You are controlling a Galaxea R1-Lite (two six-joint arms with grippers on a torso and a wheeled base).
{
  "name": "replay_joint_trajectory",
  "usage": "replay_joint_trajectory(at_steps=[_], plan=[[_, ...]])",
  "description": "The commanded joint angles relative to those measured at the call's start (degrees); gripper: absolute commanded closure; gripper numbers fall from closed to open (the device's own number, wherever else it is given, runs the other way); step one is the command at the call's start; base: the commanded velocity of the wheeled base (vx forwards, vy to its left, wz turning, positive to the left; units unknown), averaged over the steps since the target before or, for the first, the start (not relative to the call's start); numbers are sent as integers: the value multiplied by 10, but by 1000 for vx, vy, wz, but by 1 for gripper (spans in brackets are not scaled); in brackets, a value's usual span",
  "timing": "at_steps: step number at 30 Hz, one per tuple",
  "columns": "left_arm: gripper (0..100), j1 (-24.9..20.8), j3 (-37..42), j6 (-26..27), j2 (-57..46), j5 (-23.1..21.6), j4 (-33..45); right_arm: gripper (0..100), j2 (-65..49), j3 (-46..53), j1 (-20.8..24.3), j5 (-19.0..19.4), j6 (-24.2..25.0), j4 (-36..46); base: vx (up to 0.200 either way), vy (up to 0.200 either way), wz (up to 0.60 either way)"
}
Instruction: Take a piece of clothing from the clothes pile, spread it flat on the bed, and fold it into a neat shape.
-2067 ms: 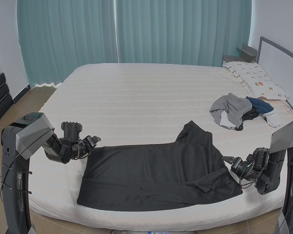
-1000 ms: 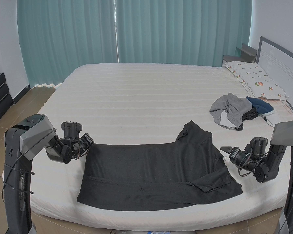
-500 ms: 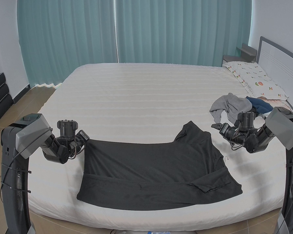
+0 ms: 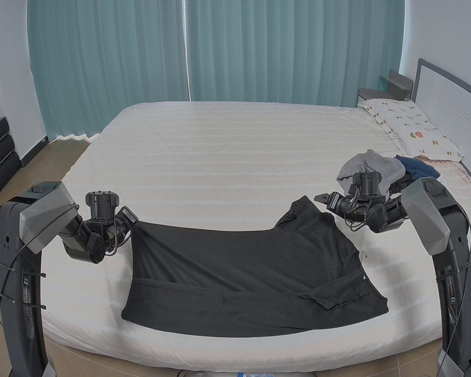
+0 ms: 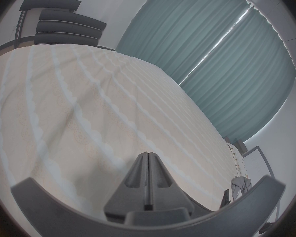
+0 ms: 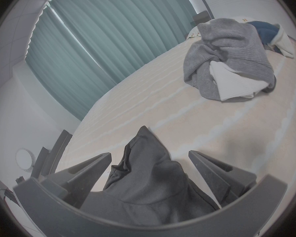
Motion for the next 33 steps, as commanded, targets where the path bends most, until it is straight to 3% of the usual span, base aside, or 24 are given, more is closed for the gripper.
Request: replay_joint_trajectory(at_steps=[1,14,15,33], plan=[[100,1,3,-1,-1,0,0,0,49,-56,8,-13,-17,16,0,0,0],[100,1,7,1,-1,-1,0,0,58,-72,10,-19,-17,30,0,0,0],[100,1,7,1,-1,-1,0,100,58,-72,10,-19,-17,30,0,0,0],[100,1,8,-2,-5,0,1,100,6,-2,-11,-33,-8,15,0,0,0]])
